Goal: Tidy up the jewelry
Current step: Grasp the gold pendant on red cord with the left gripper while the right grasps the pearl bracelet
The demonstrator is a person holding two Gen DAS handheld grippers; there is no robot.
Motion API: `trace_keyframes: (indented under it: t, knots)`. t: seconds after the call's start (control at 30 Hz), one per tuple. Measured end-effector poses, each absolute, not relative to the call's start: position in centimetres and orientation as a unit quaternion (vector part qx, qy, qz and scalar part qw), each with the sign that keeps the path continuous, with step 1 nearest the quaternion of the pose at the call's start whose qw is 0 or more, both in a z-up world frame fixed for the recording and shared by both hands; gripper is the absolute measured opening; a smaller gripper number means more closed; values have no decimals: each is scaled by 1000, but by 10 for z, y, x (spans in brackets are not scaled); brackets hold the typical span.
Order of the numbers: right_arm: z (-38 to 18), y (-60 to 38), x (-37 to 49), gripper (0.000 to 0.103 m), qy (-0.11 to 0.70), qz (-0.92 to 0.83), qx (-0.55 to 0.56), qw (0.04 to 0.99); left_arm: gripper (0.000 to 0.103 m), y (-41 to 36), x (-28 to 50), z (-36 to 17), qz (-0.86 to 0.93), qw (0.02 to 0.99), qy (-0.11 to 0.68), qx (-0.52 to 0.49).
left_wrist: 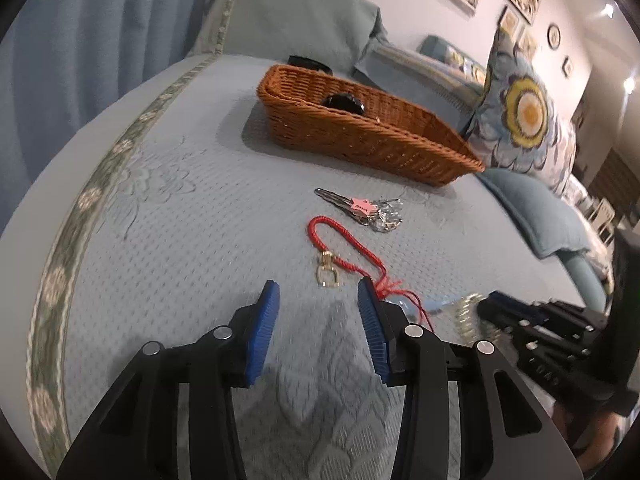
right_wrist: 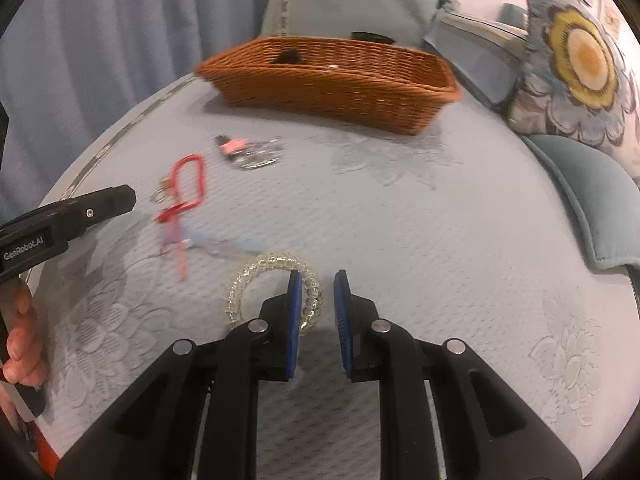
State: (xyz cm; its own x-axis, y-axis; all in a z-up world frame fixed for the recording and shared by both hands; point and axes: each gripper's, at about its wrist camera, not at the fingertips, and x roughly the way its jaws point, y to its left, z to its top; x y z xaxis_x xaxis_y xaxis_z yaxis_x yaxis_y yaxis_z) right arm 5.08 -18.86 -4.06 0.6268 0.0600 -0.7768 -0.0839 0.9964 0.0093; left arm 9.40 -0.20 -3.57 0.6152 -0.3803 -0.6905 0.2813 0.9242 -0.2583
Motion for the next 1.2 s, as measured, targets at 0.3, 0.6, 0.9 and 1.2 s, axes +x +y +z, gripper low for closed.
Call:
trace_keyframes:
  t: [0.3, 0.6, 0.9, 1.2]
  knots:
    - [-42, -192, 53, 14, 426, 49, -10, 903, 34, -25, 120, -44, -179, 893, 413, 9]
    - [-43, -191, 55, 15, 425, 51, -8, 904, 13, -25, 122, -45, -168, 897, 408, 17]
    - [-42, -188, 54, 9, 421, 59, -18, 905, 12, -28, 115, -41, -170, 903, 394, 27]
    - [-33, -197, 50, 8, 408, 65, 7, 911, 12, -16, 104, -31, -171, 914, 369, -8]
